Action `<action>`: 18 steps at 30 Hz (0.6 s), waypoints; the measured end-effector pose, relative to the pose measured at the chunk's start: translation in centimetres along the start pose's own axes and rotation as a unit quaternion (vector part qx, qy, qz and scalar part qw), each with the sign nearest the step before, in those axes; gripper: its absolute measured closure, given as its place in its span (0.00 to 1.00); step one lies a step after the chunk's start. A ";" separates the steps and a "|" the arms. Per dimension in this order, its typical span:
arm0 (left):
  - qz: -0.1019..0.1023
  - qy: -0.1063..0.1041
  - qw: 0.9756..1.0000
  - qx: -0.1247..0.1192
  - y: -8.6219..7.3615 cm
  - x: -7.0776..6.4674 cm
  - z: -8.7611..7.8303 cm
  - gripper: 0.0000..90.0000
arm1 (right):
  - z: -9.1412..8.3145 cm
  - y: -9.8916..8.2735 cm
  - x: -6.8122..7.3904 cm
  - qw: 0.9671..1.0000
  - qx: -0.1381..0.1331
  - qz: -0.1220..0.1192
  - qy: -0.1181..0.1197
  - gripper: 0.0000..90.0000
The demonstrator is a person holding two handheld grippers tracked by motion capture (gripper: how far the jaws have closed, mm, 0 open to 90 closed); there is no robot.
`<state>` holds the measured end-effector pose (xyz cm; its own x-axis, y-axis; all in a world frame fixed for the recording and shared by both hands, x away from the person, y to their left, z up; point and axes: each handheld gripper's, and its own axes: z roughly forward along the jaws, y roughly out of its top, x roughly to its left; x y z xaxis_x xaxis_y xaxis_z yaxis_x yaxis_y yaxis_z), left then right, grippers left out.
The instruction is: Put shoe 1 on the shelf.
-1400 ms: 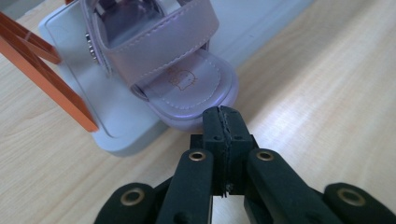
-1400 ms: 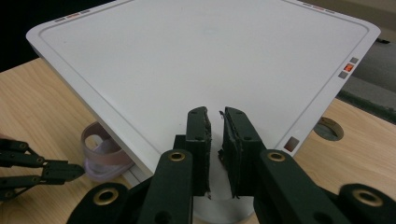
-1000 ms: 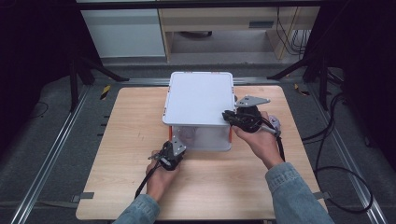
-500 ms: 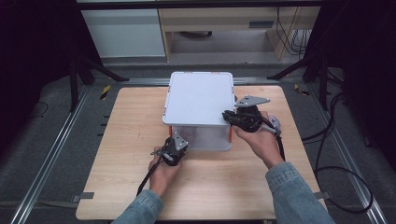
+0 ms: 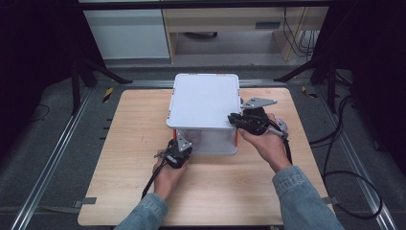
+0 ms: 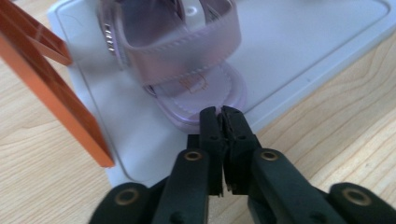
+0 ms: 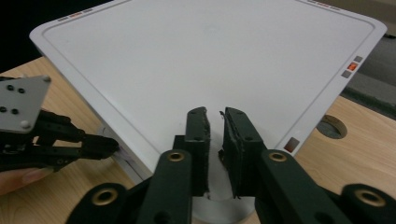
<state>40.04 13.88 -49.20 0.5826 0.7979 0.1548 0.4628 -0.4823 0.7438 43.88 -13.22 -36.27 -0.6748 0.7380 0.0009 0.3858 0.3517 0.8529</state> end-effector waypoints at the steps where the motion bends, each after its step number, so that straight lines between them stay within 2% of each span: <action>1: 0.001 0.002 1.000 -0.004 0.0 0.1 -0.3 0.90 | 0.0 0.0 -0.1 1.000 -0.001 0.003 0.001 0.80; 4: 0.000 0.005 1.000 -0.009 -0.1 0.4 -1.1 0.75 | 0.0 0.2 -0.4 1.000 -0.014 0.025 -0.006 0.62; 7: 0.000 0.001 1.000 0.002 -0.6 1.3 -2.1 0.56 | -0.4 0.5 -0.9 0.998 -0.030 0.038 -0.040 0.47; 8: 0.000 0.001 1.000 0.002 -0.6 1.3 -2.1 0.51 | -0.4 0.5 -0.9 0.998 -0.030 0.038 -0.040 0.47; 9: -0.002 0.005 1.000 -0.001 -0.8 1.5 -2.3 0.51 | -0.7 0.6 -1.3 0.997 -0.034 0.044 -0.054 0.43; 10: -0.004 0.010 1.000 -0.002 -1.0 1.8 -2.7 0.47 | -0.9 0.6 -1.5 0.996 -0.036 0.047 -0.061 0.41; 11: -0.007 0.011 1.000 -0.005 -1.2 2.2 -3.0 0.41 | -1.4 0.7 -2.1 0.994 -0.043 0.058 -0.077 0.37; 12: -0.014 0.011 1.000 -0.007 -1.3 2.6 -3.3 0.41 | -1.4 0.7 -2.1 0.994 -0.043 0.058 -0.077 0.37; 18: -0.044 0.013 0.999 -0.013 -2.3 5.1 -4.6 0.22 | -3.3 0.3 -3.7 0.988 -0.054 0.078 -0.120 0.33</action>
<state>38.86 20.71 -47.07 0.5229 0.8461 0.1035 0.4939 -0.3997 0.7722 44.39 -17.73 -34.31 -0.4385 0.8984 0.0237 0.3947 0.1688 0.9032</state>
